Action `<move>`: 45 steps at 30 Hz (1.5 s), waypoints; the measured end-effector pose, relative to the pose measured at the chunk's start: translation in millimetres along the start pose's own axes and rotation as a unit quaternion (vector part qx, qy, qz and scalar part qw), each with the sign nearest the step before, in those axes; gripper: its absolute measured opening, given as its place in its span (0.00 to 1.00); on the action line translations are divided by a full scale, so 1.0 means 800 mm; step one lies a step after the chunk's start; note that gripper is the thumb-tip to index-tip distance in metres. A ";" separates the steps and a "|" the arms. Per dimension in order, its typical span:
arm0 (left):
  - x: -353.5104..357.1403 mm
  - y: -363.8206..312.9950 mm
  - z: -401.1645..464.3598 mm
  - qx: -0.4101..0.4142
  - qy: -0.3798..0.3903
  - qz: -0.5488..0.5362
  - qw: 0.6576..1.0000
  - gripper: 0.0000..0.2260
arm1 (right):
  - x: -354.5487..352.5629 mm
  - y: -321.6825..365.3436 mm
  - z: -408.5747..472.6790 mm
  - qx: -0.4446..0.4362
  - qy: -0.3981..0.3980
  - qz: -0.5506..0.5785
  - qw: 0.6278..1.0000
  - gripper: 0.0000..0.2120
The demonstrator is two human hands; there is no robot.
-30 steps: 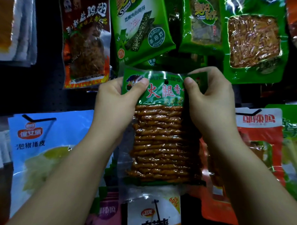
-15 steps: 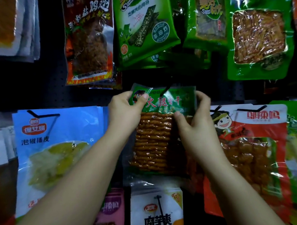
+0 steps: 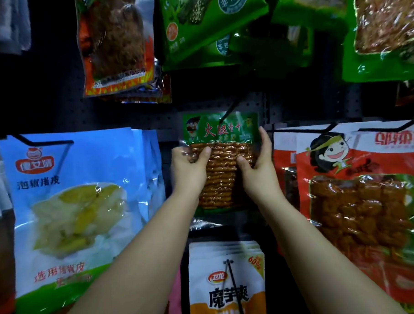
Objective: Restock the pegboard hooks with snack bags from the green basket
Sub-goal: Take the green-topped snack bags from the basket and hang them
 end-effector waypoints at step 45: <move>-0.103 0.374 -0.679 -0.301 0.449 0.083 0.837 0.12 | -0.240 -0.244 -0.805 0.547 -0.158 -0.161 0.806 0.10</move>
Point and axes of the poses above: each hand's wrist, its own z-axis towards the middle knuckle, its own x-axis out of the palm, y = z × x, the point moved 8 cm from there along z, towards the middle knuckle, and after that the axes turned 1 degree about -z, right-handed, at the moved point
